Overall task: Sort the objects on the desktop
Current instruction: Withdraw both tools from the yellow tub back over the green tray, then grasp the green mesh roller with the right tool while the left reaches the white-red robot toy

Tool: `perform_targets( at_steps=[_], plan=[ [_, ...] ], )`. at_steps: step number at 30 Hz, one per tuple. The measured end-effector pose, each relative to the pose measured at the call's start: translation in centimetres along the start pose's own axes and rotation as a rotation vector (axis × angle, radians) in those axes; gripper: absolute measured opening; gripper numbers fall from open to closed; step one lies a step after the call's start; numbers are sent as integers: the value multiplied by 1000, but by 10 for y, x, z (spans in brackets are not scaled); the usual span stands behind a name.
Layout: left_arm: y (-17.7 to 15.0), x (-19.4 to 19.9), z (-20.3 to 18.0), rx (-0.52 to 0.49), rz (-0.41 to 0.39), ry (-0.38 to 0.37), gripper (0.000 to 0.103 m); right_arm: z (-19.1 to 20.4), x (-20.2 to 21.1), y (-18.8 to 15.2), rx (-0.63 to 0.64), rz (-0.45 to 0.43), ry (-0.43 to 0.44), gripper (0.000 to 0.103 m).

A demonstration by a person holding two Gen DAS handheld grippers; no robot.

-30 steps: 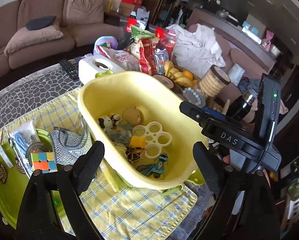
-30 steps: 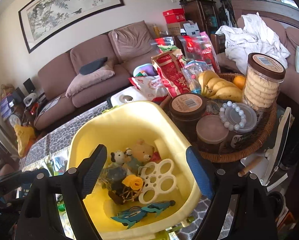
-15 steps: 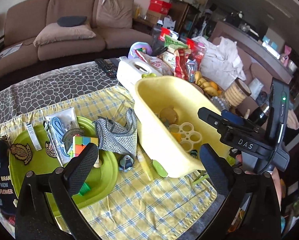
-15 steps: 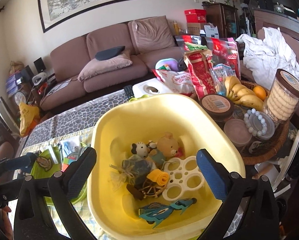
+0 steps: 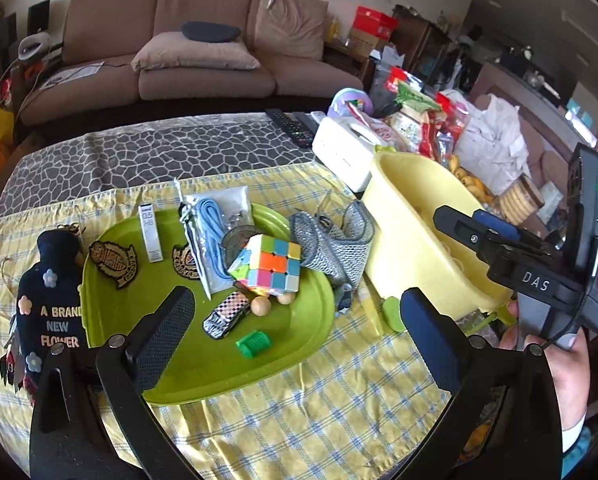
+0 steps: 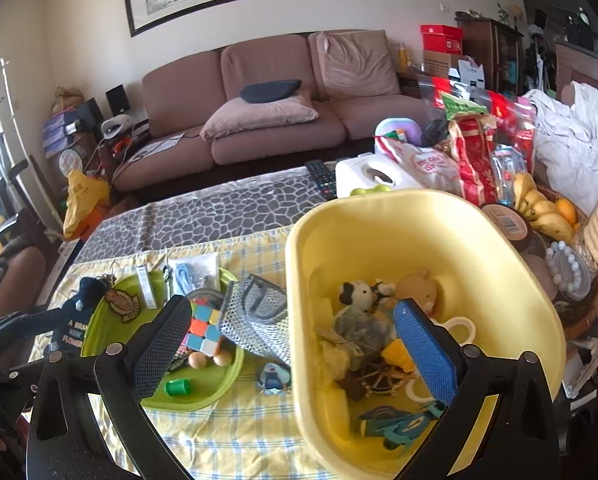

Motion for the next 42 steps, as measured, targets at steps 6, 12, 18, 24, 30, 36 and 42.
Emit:
perform_targets(
  at_steps=[6, 12, 18, 24, 30, 36, 42],
  plan=[
    [-22, 18, 55, 63, -21, 62, 103, 46, -6, -6, 65, 18, 47, 102],
    [-41, 41, 110, 149, -63, 123, 103, 88, -15, -14, 100, 55, 133, 102],
    [-55, 75, 159, 233, -126, 179, 103, 128, -37, -41, 134, 182, 250, 102],
    [-59, 108, 198, 292, -179, 220, 103, 157, -63, -82, 230, 307, 258, 95],
    [-67, 122, 225, 329, -184, 247, 103, 169, -83, -111, 279, 388, 235, 91],
    [-75, 125, 244, 325, -143, 297, 103, 173, -98, -126, 312, 435, 207, 88],
    [-79, 131, 267, 339, -124, 328, 103, 179, -112, -142, 347, 475, 177, 83]
  ],
)
Point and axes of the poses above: each gripper's, at about its wrist camera, not at the fingertips, and x roughly against the way its jaws point, z to its left, y to its top, the point moved 9 cm from there along -x, roughly the way its jaws point, and after that the axes turned 14 degrees about -y, right-handed, at the moved point
